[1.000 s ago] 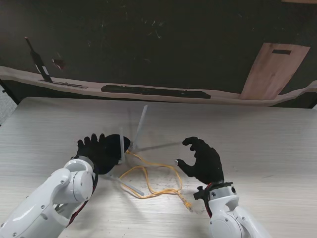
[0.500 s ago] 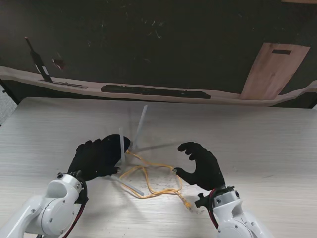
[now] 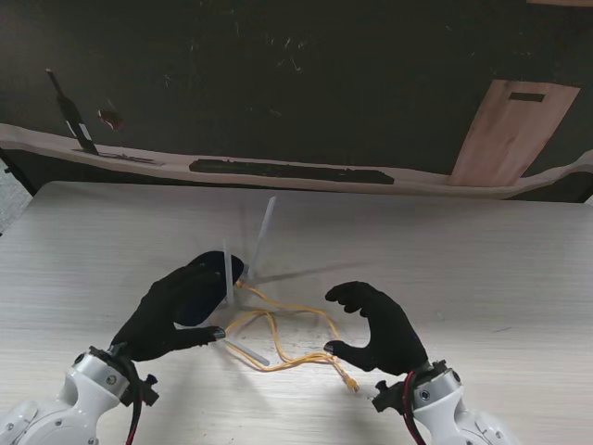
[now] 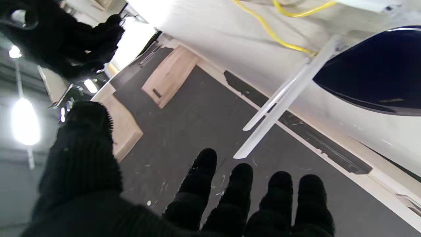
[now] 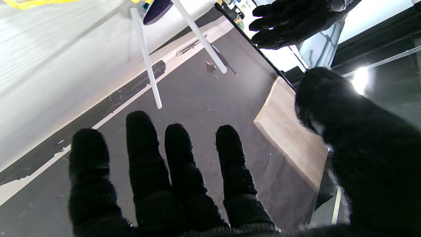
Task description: Untangle the Ethernet cable and plug it into the router
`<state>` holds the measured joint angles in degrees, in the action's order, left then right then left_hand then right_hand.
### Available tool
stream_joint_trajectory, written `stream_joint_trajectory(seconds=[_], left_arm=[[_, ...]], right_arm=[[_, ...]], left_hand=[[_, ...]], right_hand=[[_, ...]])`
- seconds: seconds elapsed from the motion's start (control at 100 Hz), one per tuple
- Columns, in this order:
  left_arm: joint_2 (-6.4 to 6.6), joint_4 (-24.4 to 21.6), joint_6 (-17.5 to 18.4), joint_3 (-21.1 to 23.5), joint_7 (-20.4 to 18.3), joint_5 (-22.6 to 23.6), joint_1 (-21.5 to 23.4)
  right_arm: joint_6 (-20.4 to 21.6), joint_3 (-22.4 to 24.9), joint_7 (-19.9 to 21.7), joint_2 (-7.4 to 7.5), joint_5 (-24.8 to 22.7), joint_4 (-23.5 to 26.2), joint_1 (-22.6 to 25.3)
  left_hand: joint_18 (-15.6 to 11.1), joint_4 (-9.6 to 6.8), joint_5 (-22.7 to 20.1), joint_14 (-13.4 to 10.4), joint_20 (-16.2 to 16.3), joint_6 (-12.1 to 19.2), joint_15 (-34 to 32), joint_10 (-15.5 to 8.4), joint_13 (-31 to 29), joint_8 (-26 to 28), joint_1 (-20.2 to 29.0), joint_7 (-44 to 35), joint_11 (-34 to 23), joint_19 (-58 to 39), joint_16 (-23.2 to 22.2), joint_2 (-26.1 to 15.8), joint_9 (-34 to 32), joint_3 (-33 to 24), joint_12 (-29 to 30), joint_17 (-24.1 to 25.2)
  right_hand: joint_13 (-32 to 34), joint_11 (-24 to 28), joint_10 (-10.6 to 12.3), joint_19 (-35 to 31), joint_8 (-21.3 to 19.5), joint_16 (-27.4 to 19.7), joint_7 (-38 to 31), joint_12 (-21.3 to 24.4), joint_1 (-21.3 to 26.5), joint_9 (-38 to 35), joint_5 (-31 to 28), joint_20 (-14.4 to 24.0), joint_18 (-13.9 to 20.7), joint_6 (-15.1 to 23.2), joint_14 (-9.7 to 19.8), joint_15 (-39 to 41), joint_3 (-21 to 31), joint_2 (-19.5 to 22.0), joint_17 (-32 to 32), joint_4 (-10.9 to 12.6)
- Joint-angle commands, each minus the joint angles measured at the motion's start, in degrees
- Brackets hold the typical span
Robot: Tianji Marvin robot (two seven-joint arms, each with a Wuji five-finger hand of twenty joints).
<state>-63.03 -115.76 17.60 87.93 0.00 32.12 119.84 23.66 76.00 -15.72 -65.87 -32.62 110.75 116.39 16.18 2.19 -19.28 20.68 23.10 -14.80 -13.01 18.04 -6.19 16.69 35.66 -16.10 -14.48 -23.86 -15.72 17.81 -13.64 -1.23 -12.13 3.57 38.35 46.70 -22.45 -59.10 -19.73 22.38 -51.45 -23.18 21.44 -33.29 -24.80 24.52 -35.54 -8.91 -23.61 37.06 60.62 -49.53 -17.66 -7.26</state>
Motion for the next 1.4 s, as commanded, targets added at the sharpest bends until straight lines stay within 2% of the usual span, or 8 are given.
stream_joint_trajectory(seconds=[0.0,0.36,0.7,0.89,1.13,1.15,1.18,1.39], left_arm=[[0.02,-0.65,-2.02,0.90,-1.48,1.50,1.68],[-0.12,-1.60,7.27,5.54,-1.70,-0.41,7.16],[1.70,4.97,19.02,-0.39,-8.98,-16.44,0.86],[1.91,5.12,18.42,-3.79,-8.91,-15.09,-1.24],[1.32,5.81,17.47,-8.13,-4.78,-9.89,-4.06],[1.37,5.71,17.25,-8.22,-4.96,-9.69,-4.19],[1.42,5.57,17.00,-8.34,-5.09,-9.28,-4.36],[1.24,4.85,17.16,-7.94,-3.89,-7.09,-3.85]], right_arm=[[1.09,0.41,0.47,0.25,0.23,1.22,1.35],[6.47,3.36,1.08,0.24,0.50,3.81,4.61],[11.21,6.49,3.67,0.50,1.81,5.45,7.18],[13.30,6.57,4.19,0.66,1.19,4.82,6.49],[14.45,6.54,5.79,0.83,3.40,4.95,6.40],[14.54,6.52,5.71,0.80,3.48,4.97,6.36],[14.66,6.46,5.47,0.73,3.49,4.98,6.29],[15.12,5.97,1.47,0.01,0.87,4.50,6.12]], left_hand=[[0.49,-1.07,-0.34,0.22,1.71,0.37,-0.95,-0.67,-1.70,0.70,0.78,-0.22,-0.47,-3.09,-1.04,-0.44,-1.37,-0.02,-1.07,0.34],[4.02,-1.43,-5.48,3.97,5.53,-0.35,-11.64,0.05,-15.74,0.10,1.35,-0.13,-4.07,-24.75,-8.11,-1.32,-12.03,0.69,-3.24,-6.26],[3.69,-1.30,-5.16,2.78,2.56,0.97,-10.55,-0.79,-15.04,-1.63,2.59,-0.06,-4.22,-23.31,-7.46,-0.77,-12.11,-0.85,-3.73,-5.78],[1.24,-0.93,0.33,0.10,-2.70,1.67,-4.54,-1.57,-7.42,-4.16,1.85,3.43,-1.53,-14.45,-4.37,0.55,-3.56,-3.25,-2.13,-1.38],[0.89,-0.75,1.68,-0.56,-2.95,1.89,-3.98,-2.04,-6.42,-4.75,1.61,4.27,-1.58,-13.07,-4.21,1.66,-1.48,-5.28,-2.05,-0.94],[0.81,-0.72,1.75,-0.65,-2.96,1.89,-3.98,-2.03,-6.37,-4.78,1.45,4.27,-1.56,-12.99,-4.21,1.57,-1.34,-5.48,-2.03,-0.86],[0.78,-0.67,1.88,-0.68,-2.95,1.93,-3.98,-1.97,-6.30,-4.83,1.21,4.27,-1.55,-12.90,-4.23,1.49,-1.21,-5.78,-2.01,-0.87],[0.84,-0.43,1.78,-0.78,-2.87,2.14,-3.67,-2.02,-6.03,-4.99,0.14,4.02,-1.46,-12.45,-4.10,1.69,-0.91,-7.37,-1.85,-0.74]], right_hand=[[-0.84,-0.92,2.27,1.33,0.30,-0.69,-0.15,0.85,0.73,0.61,0.65,0.66,2.22,1.94,2.26,-0.35,1.38,-2.28,0.96,-1.70],[-0.71,-1.22,2.45,2.48,0.44,-0.95,0.22,0.91,-0.08,0.63,1.36,1.70,2.94,2.38,2.56,-1.06,2.10,-3.09,0.88,-2.22],[-0.87,-2.84,2.71,8.76,0.75,-1.63,1.13,1.44,-1.73,0.46,2.19,2.04,5.11,7.08,3.19,-3.23,2.13,-4.11,0.77,-2.81],[-1.20,-3.68,2.93,15.54,1.51,-1.94,2.41,1.66,-5.43,0.87,4.07,1.42,6.77,3.71,3.98,-4.88,3.11,-5.04,0.88,-3.67],[-1.96,-4.50,3.27,21.21,1.95,-2.14,2.66,2.02,-6.79,1.44,5.91,3.51,5.62,5.48,4.28,-6.77,3.58,-5.25,-0.24,-4.19],[-1.97,-4.55,3.29,24.53,2.13,-1.79,2.55,1.93,-6.93,1.42,5.98,8.46,5.74,5.47,4.27,-6.86,3.44,-5.05,-1.10,-4.18],[-1.84,-4.51,3.29,25.55,2.17,-1.68,2.50,1.88,-7.41,1.39,6.05,9.96,5.67,5.42,4.31,-6.83,3.36,-4.62,-1.52,-4.20],[-0.90,-3.69,3.18,25.66,1.98,-1.54,2.05,1.61,-9.36,0.62,5.67,10.83,5.09,4.60,4.07,-5.98,4.08,-4.44,-2.55,-4.53]])
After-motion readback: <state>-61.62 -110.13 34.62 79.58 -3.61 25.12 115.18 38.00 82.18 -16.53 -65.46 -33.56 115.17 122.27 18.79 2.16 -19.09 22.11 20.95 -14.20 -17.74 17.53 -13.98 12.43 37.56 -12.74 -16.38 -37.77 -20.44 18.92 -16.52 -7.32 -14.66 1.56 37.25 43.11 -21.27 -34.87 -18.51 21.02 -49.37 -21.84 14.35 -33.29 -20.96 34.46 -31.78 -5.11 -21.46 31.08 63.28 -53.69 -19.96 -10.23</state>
